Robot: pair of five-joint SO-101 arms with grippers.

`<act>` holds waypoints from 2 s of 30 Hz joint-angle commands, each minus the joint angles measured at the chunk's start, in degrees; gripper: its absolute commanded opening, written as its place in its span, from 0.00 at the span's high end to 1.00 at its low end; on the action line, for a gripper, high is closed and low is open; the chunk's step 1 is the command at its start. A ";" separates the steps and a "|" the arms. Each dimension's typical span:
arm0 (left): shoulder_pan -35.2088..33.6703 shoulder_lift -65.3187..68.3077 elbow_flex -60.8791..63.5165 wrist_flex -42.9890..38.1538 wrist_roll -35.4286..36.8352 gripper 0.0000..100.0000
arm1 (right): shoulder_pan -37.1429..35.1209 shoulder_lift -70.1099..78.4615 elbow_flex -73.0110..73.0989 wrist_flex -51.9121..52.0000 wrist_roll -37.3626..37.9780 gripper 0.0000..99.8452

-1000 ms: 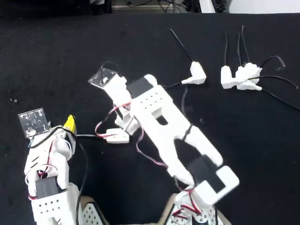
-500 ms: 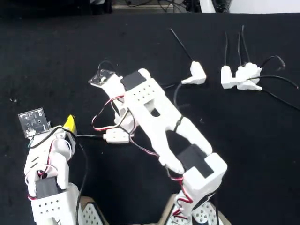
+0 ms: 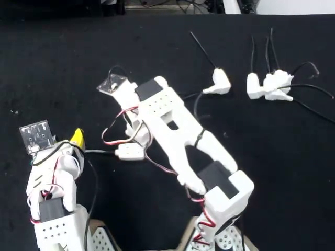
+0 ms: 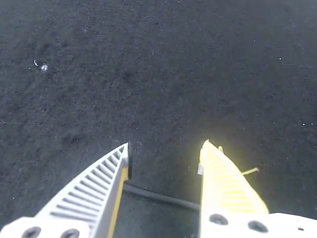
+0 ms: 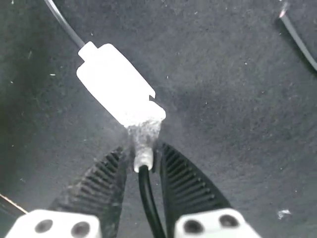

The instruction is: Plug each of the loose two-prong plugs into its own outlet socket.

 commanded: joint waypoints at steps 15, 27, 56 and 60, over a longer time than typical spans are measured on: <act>-0.57 -0.35 -0.92 -1.05 0.26 0.77 | -3.52 -1.01 -0.31 2.73 3.52 0.99; -1.27 -0.35 -1.01 -0.97 0.26 0.77 | 1.05 -1.89 -0.31 3.87 5.89 0.99; 13.14 50.29 -19.38 -11.87 -2.81 0.76 | 15.91 -31.08 9.80 13.10 13.27 0.99; 13.93 61.45 -24.31 -12.31 -2.73 0.76 | 17.32 -34.24 11.74 13.01 13.27 0.99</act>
